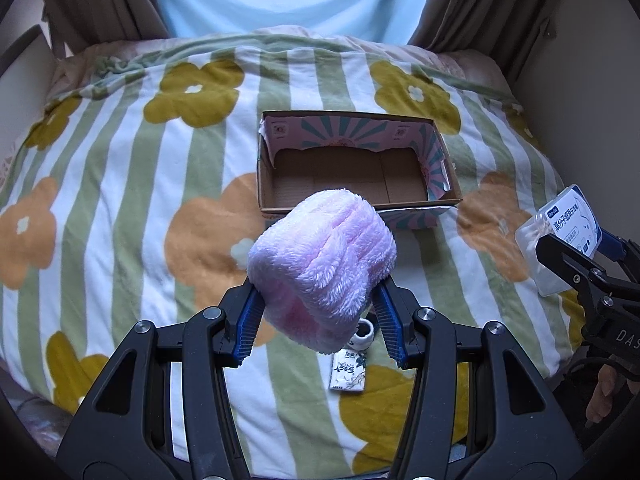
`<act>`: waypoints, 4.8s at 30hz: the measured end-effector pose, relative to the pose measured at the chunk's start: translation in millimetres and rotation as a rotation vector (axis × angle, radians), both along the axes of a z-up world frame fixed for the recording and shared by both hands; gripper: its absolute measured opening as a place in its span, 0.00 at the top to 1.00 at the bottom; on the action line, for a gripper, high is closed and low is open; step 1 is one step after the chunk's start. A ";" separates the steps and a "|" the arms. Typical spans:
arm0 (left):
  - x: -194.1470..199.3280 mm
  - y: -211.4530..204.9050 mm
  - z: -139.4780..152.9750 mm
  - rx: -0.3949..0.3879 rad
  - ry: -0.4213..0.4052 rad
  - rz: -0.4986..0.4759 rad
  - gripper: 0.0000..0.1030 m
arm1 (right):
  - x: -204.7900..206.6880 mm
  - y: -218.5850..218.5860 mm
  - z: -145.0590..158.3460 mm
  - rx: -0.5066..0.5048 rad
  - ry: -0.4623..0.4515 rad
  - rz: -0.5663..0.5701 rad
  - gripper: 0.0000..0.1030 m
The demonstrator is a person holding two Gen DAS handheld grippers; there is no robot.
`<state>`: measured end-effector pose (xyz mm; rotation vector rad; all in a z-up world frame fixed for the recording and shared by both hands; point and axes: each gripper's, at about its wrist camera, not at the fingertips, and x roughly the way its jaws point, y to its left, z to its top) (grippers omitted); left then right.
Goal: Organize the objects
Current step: 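Carry the towel roll and floss-pick box over the cardboard box with both tools, then open both tools to drop the towel roll and floss-pick box into the box, then move both tools back toward the remaining items beside the box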
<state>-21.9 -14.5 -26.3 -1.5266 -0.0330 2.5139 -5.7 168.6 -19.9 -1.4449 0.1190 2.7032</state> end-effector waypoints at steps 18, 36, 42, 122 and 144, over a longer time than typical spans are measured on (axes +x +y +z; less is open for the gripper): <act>-68.4 12.6 9.7 -0.014 -0.007 -0.064 0.54 | -55.3 8.5 -2.2 -0.011 -0.021 -0.021 0.11; -232.9 42.7 -93.9 0.021 -0.159 -0.078 0.54 | -203.3 16.1 -109.3 0.015 -0.170 0.095 0.11; -263.4 52.7 -148.9 -0.005 -0.241 -0.086 0.54 | -228.5 13.8 -160.2 0.003 -0.233 0.142 0.11; -71.1 -23.8 12.7 -0.008 -0.029 0.090 0.00 | -73.7 -3.1 -10.9 -0.024 -0.069 0.077 0.03; 1.0 -29.9 9.9 0.034 -0.038 0.101 0.00 | 3.4 1.1 -3.4 -0.052 -0.016 -0.024 0.03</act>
